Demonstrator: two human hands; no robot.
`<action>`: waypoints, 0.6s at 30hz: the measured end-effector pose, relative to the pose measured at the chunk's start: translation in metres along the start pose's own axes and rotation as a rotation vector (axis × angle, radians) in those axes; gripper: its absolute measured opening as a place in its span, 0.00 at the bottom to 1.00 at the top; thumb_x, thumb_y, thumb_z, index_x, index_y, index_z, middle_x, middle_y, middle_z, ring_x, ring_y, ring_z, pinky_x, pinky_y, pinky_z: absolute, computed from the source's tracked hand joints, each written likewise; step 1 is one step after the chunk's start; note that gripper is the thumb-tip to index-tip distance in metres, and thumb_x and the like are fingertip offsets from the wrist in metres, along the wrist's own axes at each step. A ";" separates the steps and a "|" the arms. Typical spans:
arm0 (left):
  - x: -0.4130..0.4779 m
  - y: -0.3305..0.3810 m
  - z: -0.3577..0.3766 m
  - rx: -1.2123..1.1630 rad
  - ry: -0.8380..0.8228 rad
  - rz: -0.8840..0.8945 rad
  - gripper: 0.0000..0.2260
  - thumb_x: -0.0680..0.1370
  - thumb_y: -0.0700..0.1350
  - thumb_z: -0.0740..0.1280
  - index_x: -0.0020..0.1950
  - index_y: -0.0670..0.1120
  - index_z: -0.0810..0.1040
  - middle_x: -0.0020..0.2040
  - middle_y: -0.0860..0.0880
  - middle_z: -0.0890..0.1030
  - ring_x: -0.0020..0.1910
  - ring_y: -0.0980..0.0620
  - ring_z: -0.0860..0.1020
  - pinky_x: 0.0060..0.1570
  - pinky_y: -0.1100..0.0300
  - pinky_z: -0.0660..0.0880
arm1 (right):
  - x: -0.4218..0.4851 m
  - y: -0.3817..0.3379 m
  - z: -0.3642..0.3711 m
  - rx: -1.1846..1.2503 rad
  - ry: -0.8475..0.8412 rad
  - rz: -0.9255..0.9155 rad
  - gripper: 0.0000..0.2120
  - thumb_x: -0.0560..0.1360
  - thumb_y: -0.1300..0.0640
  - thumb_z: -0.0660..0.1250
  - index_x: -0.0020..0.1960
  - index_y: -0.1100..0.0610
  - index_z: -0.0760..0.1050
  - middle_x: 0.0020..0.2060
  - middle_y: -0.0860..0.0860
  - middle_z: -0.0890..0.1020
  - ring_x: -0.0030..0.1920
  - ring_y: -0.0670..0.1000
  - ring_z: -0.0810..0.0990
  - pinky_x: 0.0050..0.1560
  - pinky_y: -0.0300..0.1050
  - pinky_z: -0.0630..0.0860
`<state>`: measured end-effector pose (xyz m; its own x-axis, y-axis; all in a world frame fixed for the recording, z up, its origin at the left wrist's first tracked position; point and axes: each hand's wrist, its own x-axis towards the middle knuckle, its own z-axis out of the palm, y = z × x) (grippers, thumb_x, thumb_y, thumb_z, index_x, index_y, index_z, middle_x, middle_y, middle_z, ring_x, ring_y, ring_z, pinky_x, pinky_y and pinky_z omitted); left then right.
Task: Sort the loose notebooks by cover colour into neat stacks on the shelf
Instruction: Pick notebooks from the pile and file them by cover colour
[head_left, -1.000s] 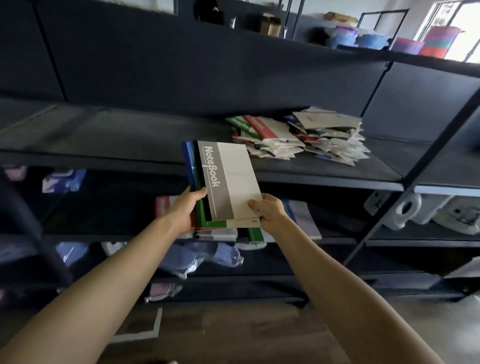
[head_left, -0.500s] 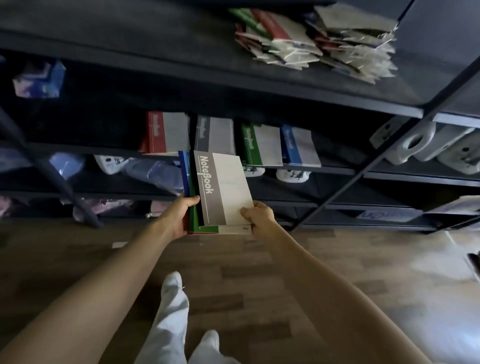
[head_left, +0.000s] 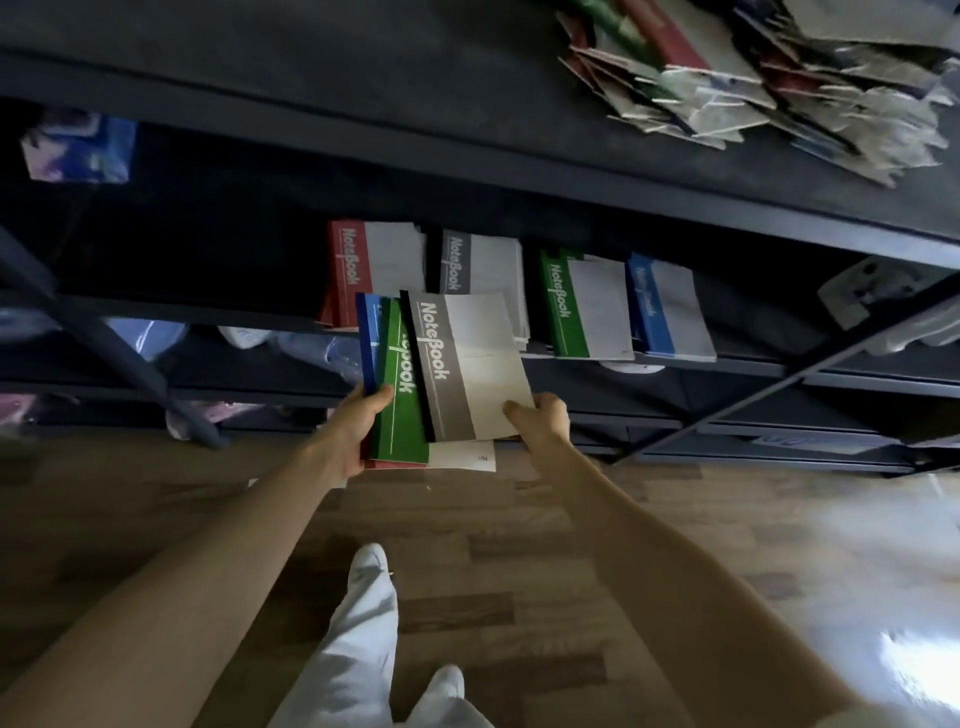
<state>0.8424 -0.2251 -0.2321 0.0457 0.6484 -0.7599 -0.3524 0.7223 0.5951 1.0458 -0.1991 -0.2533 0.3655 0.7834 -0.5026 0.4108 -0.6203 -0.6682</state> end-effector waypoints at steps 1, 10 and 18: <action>0.007 0.011 -0.004 -0.002 0.006 0.003 0.17 0.81 0.47 0.60 0.70 0.52 0.67 0.64 0.41 0.74 0.55 0.41 0.75 0.52 0.42 0.73 | 0.009 -0.009 0.001 -0.076 0.029 -0.030 0.12 0.75 0.58 0.65 0.56 0.62 0.72 0.49 0.58 0.79 0.47 0.58 0.79 0.43 0.47 0.76; 0.053 0.075 -0.047 0.007 0.055 0.040 0.16 0.81 0.46 0.59 0.68 0.46 0.68 0.64 0.40 0.75 0.55 0.41 0.75 0.53 0.45 0.72 | 0.071 -0.069 0.017 -0.120 0.233 0.030 0.15 0.78 0.65 0.59 0.64 0.64 0.69 0.60 0.61 0.77 0.60 0.60 0.76 0.55 0.48 0.72; 0.071 0.085 -0.054 0.022 0.075 -0.016 0.18 0.81 0.46 0.60 0.71 0.45 0.66 0.64 0.39 0.75 0.54 0.42 0.76 0.51 0.45 0.72 | 0.108 -0.079 0.037 -0.067 0.235 0.171 0.13 0.73 0.67 0.63 0.57 0.65 0.77 0.53 0.61 0.81 0.54 0.60 0.80 0.51 0.47 0.77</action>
<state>0.7654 -0.1309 -0.2496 -0.0194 0.6176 -0.7863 -0.3314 0.7380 0.5878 1.0219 -0.0636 -0.2751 0.6147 0.6418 -0.4585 0.3782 -0.7499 -0.5428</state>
